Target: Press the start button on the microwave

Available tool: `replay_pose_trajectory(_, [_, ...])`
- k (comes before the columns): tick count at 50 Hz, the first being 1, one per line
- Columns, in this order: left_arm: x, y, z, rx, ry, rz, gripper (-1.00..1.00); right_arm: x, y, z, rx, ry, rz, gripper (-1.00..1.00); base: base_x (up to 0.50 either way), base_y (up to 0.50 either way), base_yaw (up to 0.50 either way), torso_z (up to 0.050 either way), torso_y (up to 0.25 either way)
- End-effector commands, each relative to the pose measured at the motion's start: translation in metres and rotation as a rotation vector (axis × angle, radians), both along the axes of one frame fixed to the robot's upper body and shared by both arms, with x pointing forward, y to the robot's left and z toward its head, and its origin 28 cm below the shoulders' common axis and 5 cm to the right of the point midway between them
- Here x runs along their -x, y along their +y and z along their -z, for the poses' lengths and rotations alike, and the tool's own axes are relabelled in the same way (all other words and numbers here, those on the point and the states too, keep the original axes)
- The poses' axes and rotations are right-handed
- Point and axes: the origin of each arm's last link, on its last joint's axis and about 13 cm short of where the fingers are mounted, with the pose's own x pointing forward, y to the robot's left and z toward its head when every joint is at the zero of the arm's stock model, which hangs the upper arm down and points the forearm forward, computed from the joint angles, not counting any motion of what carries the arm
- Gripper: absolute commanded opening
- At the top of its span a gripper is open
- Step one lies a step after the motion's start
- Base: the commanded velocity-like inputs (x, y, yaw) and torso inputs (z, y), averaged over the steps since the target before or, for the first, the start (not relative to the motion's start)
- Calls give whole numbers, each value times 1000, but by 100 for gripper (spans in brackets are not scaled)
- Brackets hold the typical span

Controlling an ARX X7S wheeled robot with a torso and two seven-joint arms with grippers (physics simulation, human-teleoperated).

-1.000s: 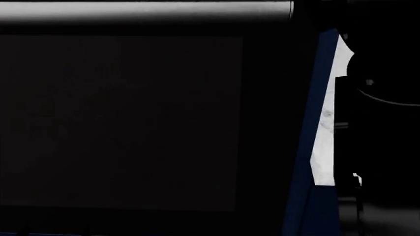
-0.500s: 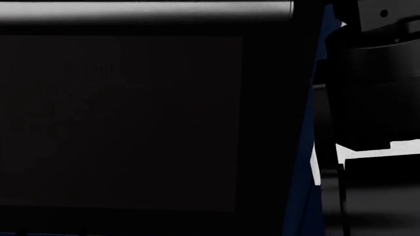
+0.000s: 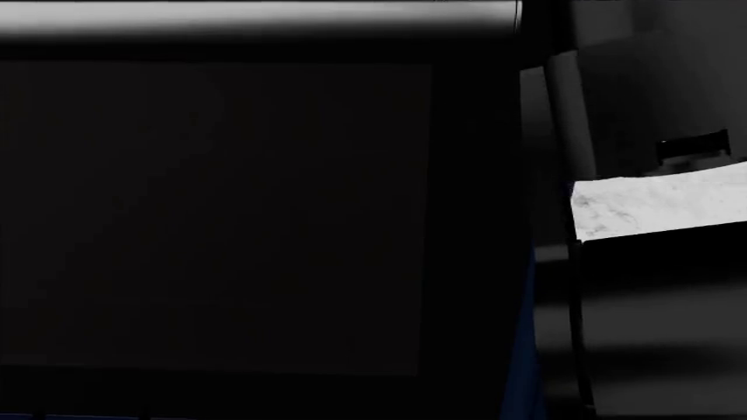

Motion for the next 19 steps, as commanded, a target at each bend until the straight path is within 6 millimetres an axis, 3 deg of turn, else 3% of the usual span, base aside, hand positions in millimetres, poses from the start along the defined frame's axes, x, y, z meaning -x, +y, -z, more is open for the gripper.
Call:
replay_pose_trajectory(1, [1,1,-1,2,-5,-2,100,-18,-5,12,-17,81,27,-100,21,3,8,9,0])
replay_pose_trajectory(19, [4,2,-4,3,-12,-6,100,-8,-5,15,-23,98,40,-100,17,3,7,5,0])
